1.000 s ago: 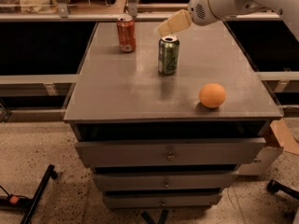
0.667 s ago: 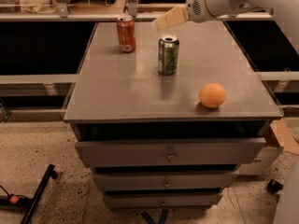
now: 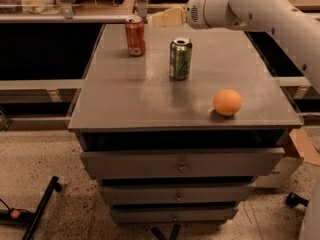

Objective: Move coke can near orange

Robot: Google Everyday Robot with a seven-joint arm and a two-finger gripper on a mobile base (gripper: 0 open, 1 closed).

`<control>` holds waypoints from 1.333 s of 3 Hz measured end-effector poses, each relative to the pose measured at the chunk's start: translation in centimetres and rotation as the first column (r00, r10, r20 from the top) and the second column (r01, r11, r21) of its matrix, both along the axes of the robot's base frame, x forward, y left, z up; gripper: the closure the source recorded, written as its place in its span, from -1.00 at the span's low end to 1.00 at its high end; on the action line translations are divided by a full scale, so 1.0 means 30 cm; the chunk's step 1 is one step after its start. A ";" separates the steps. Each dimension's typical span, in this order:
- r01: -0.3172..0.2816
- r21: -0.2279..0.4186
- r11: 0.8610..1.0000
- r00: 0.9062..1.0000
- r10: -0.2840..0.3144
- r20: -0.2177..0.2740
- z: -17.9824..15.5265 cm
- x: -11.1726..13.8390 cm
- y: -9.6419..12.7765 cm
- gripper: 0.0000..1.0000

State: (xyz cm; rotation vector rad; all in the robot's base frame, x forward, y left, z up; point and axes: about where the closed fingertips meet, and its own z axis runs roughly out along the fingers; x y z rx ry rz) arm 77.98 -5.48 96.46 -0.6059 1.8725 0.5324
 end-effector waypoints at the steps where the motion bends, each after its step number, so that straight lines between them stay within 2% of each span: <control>1: 0.023 0.016 1.000 0.999 -0.023 0.032 0.028 0.022 -0.005 -1.00; 3: 0.017 0.004 1.000 0.999 -0.017 0.043 0.024 0.026 0.019 -1.00; 4: 0.015 -0.016 1.000 0.997 -0.013 0.074 0.027 0.042 0.076 -1.00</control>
Offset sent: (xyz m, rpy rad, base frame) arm 0.0066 -0.0016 0.0083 0.0158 -0.0320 -0.0228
